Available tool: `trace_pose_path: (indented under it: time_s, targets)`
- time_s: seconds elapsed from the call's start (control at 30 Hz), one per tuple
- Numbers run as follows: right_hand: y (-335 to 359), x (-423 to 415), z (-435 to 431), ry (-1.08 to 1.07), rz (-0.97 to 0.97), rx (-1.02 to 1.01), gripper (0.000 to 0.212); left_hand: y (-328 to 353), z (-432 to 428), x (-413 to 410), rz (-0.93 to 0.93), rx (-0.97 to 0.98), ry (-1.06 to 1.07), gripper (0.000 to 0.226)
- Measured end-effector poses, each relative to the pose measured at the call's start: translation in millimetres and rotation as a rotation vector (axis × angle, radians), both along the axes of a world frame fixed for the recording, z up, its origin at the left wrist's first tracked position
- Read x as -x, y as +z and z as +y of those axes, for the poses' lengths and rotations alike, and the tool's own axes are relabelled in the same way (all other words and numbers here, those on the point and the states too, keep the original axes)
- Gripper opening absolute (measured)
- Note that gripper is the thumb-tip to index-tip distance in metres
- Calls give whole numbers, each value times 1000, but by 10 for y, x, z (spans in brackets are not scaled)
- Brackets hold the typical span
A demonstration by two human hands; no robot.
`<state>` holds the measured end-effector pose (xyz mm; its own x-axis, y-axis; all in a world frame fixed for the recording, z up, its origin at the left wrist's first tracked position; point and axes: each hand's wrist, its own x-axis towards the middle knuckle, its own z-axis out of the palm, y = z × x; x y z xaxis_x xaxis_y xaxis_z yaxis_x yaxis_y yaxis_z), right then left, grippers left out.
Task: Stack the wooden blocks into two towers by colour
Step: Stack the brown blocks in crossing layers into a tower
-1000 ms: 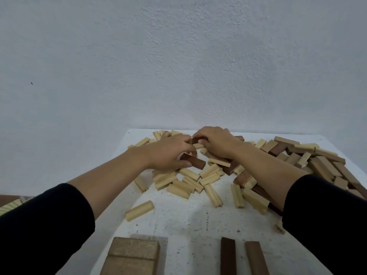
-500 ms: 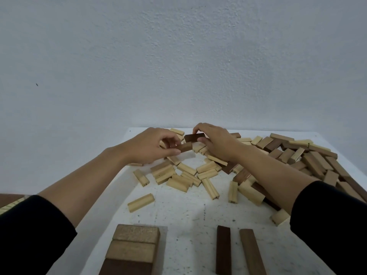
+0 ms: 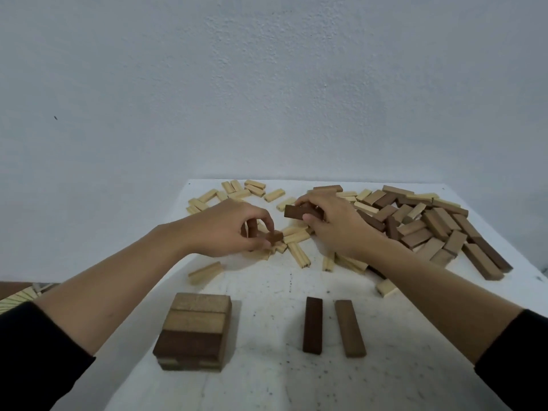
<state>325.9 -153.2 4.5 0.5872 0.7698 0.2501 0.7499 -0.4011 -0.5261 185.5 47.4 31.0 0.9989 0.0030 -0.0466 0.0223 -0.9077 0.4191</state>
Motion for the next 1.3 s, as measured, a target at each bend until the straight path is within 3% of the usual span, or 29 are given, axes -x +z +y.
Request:
trace_pose_path:
  time_s: [0.27,0.37,0.57,0.73,0.87,0.97,1.03,1.17,1.3]
  targets:
    - [63,473,-706,-26,113,-20,19,60,-275,149,-101,8,-31,25]
    - [7,561,-922,-60,122,-1,20,157,-438,263,-3,-37,-90,29]
    - [-126,690,-1127,-146,-142,114,23,135,-744,370,161,-173,-145,30]
    - [-271,727,-1194,-222,-312,155,21,11,-942,390,131,-171,-98,37]
    - [-228,770,-1228,-209,-343,35,18,-10,-1010,433,112,-188,-101,36]
    - [-174,841,-1258,-88,-238,2,15,37,-1006,483,143,-160,-99,47]
    - [-156,912,-1268,-20,-151,56,21,57,-992,498,164,-170,-112,60]
    - [-106,1014,-1293,53,-74,265,57,48,-931,476,224,-227,-181,83]
    - [-68,1025,-1264,105,-32,410,81,24,-942,408,230,-243,-224,82]
